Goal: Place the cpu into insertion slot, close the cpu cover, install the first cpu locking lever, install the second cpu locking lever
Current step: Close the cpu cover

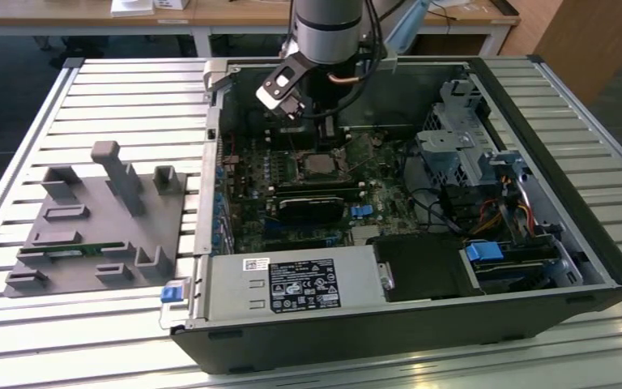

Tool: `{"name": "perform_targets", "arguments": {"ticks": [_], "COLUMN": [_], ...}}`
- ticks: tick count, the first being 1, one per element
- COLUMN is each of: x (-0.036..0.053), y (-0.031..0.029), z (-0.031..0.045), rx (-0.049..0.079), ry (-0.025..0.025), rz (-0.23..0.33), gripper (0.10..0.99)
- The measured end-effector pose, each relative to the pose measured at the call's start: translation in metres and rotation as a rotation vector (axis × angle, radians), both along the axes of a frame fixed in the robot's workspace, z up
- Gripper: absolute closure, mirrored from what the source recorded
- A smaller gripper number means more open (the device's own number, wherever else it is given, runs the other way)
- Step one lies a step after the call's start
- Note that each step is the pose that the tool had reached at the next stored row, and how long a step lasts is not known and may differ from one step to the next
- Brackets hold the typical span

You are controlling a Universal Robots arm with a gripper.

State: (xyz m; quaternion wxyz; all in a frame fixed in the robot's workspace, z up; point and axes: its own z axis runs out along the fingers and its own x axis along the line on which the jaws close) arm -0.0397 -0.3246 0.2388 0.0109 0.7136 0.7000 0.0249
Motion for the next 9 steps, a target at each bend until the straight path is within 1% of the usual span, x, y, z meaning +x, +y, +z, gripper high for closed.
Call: {"name": "perform_targets", "arguments": {"ticks": [9], "x": [0.0], "y": [0.0], "z": [0.0112], "rx": [0.0], "ry": [0.0], "rz": [0.0], "gripper": [0.98]}}
